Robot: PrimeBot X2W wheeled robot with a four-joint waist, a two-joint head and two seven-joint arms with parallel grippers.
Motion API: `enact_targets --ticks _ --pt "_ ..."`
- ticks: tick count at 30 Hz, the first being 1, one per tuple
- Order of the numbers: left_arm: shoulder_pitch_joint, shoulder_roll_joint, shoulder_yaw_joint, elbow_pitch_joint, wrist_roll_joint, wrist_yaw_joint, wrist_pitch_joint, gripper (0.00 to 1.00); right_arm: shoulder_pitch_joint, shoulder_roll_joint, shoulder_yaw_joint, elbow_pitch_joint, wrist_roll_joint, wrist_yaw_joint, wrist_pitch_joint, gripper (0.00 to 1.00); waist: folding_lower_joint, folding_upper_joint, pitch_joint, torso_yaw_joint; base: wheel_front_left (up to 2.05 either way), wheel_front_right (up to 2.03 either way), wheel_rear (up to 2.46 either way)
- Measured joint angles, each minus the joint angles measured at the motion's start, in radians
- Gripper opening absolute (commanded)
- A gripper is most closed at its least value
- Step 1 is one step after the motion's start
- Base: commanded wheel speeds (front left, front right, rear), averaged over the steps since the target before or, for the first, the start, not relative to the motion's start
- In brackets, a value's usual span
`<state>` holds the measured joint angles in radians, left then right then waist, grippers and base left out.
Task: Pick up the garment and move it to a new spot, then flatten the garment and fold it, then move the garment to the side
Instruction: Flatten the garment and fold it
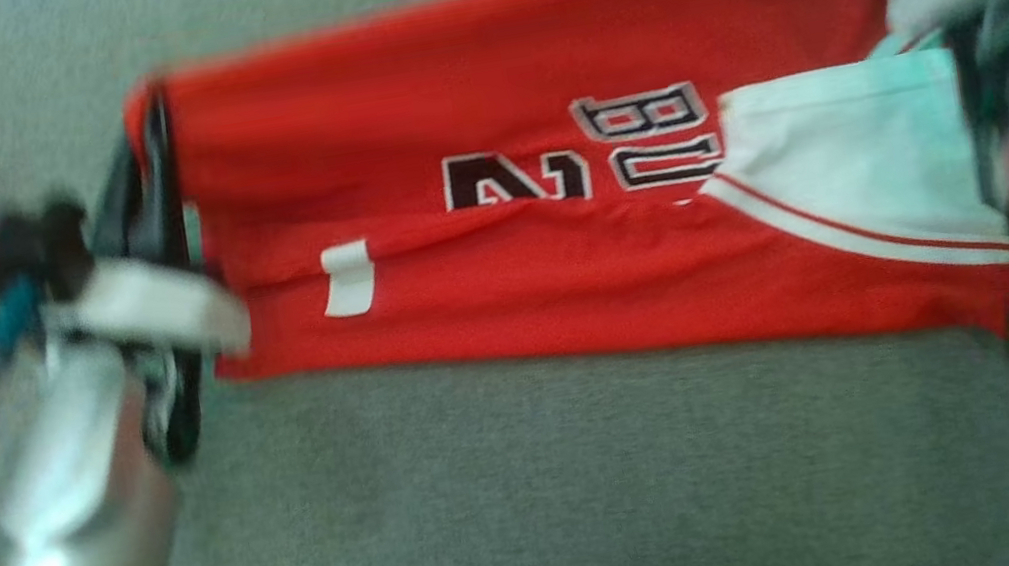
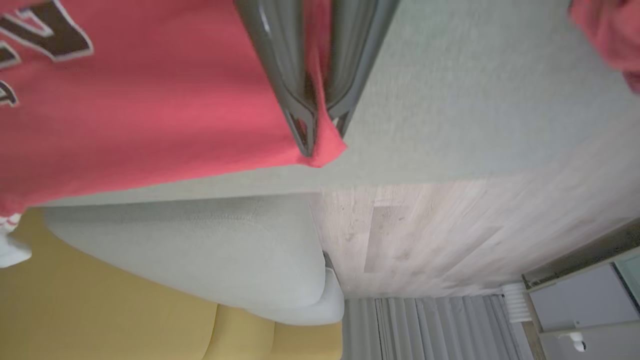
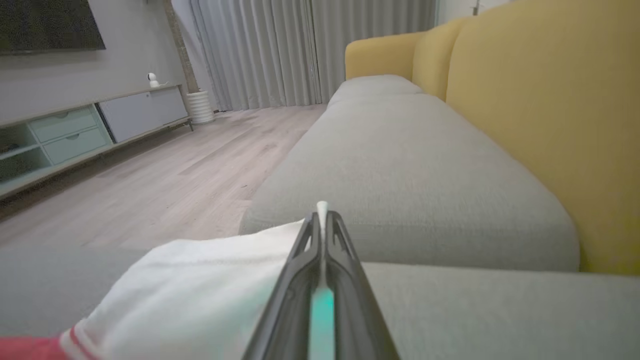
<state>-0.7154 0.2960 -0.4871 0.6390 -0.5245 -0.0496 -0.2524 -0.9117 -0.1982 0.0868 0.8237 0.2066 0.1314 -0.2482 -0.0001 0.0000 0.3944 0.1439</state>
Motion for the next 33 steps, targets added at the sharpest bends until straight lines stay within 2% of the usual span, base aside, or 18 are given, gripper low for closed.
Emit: enact_targets --ticks 7,12,13,14,15,16,23,30,33 --pt "0.228 0.005 0.109 -0.028 0.059 0.015 0.0 0.0 0.412 0.002 0.054 -0.253 0.174 0.0 0.0 0.0 -0.0003 0.0 -0.078 -0.073 0.0 0.0 0.0" --pt "0.335 -0.019 0.166 -0.034 0.099 0.013 0.0 0.0 0.572 0.031 0.037 -0.334 0.22 0.0 0.01 0.0 -0.0003 0.0001 -0.127 -0.107 0.0 0.0 0.0" --pt "0.354 -0.027 0.173 -0.032 0.106 0.013 0.0 0.15 0.592 0.04 0.03 -0.339 0.227 0.0 0.022 0.0 -0.0002 0.0001 -0.136 -0.11 0.0 0.0 0.0" --pt "0.371 -0.035 0.18 -0.026 0.114 0.014 0.0 0.69 0.608 0.05 0.022 -0.341 0.232 0.0 0.036 0.12 -0.0002 0.0 -0.145 -0.112 0.0 0.0 0.0" --pt "0.385 -0.043 0.192 -0.022 0.123 0.017 0.0 1.0 0.622 0.061 0.01 -0.341 0.234 0.0 0.043 0.84 -0.0001 0.0 -0.153 -0.113 0.0 0.0 0.0" --pt "0.397 -0.053 0.207 -0.024 0.132 0.03 0.0 1.0 0.633 0.069 0.002 -0.342 0.232 0.0 0.047 1.0 -0.0001 0.0 -0.162 -0.114 0.0 0.0 0.0" --pt "0.472 -0.098 0.308 -0.12 0.217 0.101 0.0 1.0 0.659 0.104 -0.056 -0.359 0.131 0.0 0.018 1.0 0.0 0.0 -0.213 -0.108 0.0 0.0 0.0" --pt "0.641 -0.197 0.386 -0.252 0.284 0.101 0.0 1.0 0.742 0.141 -0.077 -0.348 0.006 0.0 0.0 1.0 -0.0001 0.0001 -0.275 -0.097 0.0 0.0 0.0" --pt "0.691 -0.216 0.409 -0.292 0.306 0.08 0.0 1.0 0.78 0.146 -0.088 -0.334 -0.012 0.0 0.0 1.0 -0.0001 0.0001 -0.293 -0.092 0.0 0.0 0.0"
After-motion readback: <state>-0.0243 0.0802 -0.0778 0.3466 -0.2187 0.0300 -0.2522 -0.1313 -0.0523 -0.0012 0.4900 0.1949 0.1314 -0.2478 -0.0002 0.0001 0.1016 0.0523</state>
